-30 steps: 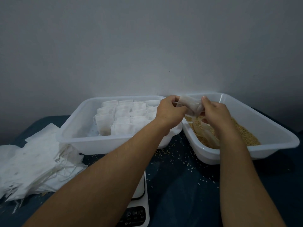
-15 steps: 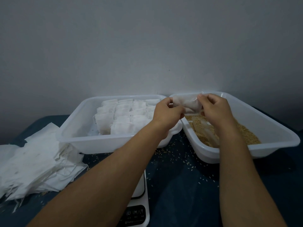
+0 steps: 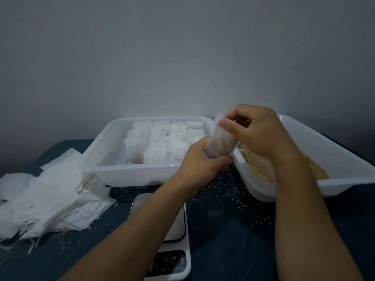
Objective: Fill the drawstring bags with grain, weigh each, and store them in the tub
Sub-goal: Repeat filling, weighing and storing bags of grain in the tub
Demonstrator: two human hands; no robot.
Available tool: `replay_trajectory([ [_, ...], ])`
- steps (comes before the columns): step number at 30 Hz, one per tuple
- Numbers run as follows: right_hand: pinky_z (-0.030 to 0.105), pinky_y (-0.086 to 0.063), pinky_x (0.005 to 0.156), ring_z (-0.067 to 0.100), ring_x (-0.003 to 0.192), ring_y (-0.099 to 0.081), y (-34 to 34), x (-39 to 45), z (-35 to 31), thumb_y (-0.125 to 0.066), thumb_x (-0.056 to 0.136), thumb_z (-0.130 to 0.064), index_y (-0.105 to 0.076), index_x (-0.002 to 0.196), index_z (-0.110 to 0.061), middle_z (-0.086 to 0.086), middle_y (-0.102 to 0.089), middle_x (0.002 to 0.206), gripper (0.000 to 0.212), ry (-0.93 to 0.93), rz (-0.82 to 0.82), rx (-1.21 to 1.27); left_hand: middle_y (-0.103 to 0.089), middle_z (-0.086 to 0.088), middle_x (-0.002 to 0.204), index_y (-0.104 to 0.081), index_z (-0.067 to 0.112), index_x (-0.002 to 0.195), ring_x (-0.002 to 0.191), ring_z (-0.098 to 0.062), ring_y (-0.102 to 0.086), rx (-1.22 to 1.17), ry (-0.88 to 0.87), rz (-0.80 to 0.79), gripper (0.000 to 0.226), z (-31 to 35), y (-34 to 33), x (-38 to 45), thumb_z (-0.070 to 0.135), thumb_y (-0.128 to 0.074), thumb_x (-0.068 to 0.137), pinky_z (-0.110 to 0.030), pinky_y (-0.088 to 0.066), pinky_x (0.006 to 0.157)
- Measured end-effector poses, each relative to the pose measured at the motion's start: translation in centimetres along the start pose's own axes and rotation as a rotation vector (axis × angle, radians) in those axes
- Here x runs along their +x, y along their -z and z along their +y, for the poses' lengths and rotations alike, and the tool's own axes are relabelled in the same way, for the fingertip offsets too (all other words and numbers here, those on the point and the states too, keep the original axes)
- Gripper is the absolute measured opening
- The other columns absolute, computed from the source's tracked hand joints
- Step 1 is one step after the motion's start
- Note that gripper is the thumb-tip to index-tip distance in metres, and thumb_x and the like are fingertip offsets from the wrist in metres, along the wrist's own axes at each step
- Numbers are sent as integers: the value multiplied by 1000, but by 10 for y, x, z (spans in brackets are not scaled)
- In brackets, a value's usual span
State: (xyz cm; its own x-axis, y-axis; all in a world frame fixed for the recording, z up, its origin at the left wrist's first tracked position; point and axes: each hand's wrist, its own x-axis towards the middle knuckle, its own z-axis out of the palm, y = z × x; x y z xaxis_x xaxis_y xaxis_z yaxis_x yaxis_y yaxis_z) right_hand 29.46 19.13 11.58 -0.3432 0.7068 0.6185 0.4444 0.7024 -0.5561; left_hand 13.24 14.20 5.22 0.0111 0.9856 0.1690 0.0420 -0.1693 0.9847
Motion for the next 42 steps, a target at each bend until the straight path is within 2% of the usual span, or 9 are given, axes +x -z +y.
replay_trajectory([
  [3,10,-50,73,-3,89,-69,-9,1,-22,-76,92,-41,-76,93,-35,-25,-73,91,6,39,-125,-14,-73,-20,101,-70,9,109,90,-27,-71,-65,6,-27,30,-7,9,-17,9,-81,81,-63,-59,88],
  [10,35,-60,92,2,104,-73,-19,1,-41,-67,92,-59,-68,123,-41,-20,-75,113,35,0,-101,151,-79,-12,109,-75,16,108,109,-28,-75,-420,-3,81,30,-18,37,-46,3,-83,82,-33,-61,87],
  [15,32,-56,94,-5,104,-69,-45,-7,-40,-67,90,-62,-74,109,-40,-25,-74,109,30,-92,-461,25,-78,-13,107,-75,12,110,108,-32,-74,-242,-17,112,27,-19,68,-58,5,-83,84,-42,-63,88],
  [18,22,-54,80,1,90,-72,-69,-20,-42,-72,97,-37,-76,91,-31,-16,-76,93,9,-98,-382,123,-76,-16,111,-74,17,116,111,-35,-72,-144,7,82,34,-22,85,-67,16,-84,84,-54,-61,95],
  [22,17,-51,75,4,88,-68,-89,-41,-40,-65,102,-35,-71,92,-29,-17,-71,90,13,-53,-251,118,-75,-8,123,-67,22,131,116,-28,-72,-279,28,-13,42,-29,108,-78,25,-81,91,-38,-62,91],
  [26,32,-57,74,14,81,-66,-98,-57,-36,-64,104,-33,-66,89,-29,-8,-69,86,16,-85,-151,215,-79,-1,99,-80,26,94,98,-21,-75,-204,-35,137,5,-35,123,-83,25,-74,94,-30,-62,83],
  [32,44,-63,86,8,93,-73,-126,-82,-28,-70,100,-33,-70,103,-29,-11,-76,98,5,-241,-159,371,-69,9,76,-74,31,81,77,-7,-64,86,-160,267,25,-48,131,-89,17,-68,101,-30,-59,77],
  [38,37,-62,84,7,92,-74,-140,-93,-27,-75,95,-36,-79,105,-29,-15,-78,97,12,-198,-141,281,-74,9,85,-71,24,98,78,-4,-69,173,-168,229,5,-50,132,-95,21,-68,101,-21,-55,72],
  [42,44,-60,78,16,83,-73,-143,-96,-26,-75,96,-33,-79,96,-22,-7,-77,87,12,-184,-125,257,-79,7,107,-69,26,119,98,-12,-76,132,-102,129,27,-53,136,-97,26,-78,94,-25,-61,84],
])
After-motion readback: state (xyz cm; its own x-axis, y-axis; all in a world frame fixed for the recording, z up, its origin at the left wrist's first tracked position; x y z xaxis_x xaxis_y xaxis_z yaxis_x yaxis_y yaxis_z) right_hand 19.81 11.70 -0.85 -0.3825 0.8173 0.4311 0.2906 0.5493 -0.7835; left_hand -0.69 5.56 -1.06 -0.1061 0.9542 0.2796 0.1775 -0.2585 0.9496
